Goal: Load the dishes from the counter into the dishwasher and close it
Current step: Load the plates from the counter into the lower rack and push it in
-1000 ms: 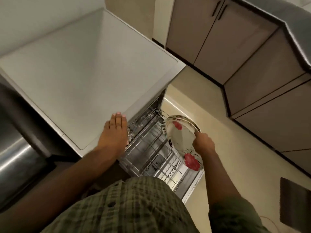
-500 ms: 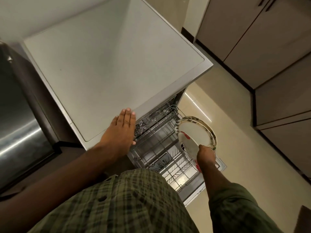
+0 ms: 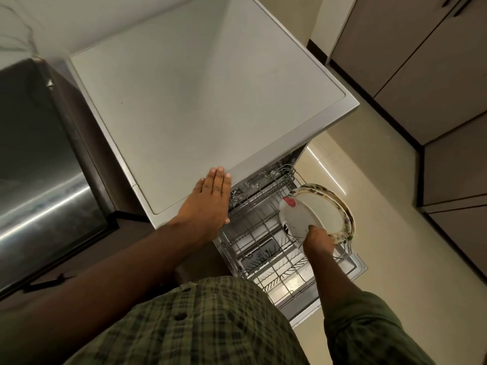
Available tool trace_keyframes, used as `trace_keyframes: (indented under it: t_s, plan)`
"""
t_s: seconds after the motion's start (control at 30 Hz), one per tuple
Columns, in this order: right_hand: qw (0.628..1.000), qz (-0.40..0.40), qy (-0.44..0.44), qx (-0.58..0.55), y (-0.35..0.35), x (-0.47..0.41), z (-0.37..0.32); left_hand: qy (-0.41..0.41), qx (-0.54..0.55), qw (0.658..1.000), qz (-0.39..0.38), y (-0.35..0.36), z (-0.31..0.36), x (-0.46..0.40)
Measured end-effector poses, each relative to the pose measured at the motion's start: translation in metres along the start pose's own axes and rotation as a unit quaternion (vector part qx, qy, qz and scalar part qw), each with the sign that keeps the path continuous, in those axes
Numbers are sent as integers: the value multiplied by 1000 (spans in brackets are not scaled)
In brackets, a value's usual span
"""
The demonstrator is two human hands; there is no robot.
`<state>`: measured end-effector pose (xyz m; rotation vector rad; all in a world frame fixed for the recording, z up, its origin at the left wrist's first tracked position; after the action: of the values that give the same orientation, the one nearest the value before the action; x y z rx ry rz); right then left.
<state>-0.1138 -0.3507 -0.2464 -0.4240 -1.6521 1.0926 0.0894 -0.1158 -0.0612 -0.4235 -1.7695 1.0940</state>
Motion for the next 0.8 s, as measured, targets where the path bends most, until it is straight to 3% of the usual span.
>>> trace_keyframes:
  t_s: [0.13, 0.3, 0.6, 0.8]
  plan:
    - [998, -17, -57, -8, -3, 34, -37, 10, 27, 1000, 2, -1, -4, 3]
    - [989, 20, -148, 18, -10, 78, -93, 40, 110, 993, 26, -5, -24, 24]
    - [934, 14, -334, 124, -22, 209, -231, -62, 239, 954, 173, 64, -119, 153]
    - [872, -6, -457, 178, -10, 323, -324, -164, 323, 905, 224, 142, -171, 256]
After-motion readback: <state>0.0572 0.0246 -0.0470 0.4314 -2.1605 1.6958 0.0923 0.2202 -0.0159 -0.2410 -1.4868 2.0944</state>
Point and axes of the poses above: each hand's wrist, its own x-axis away from the middle knuckle, its own y-axis out of the palm, z = x × y, the point moved 8 cm from there along -x, towards the middle knuckle, and after that the axes turned 4 degrees about y, right-handed, at the moved point
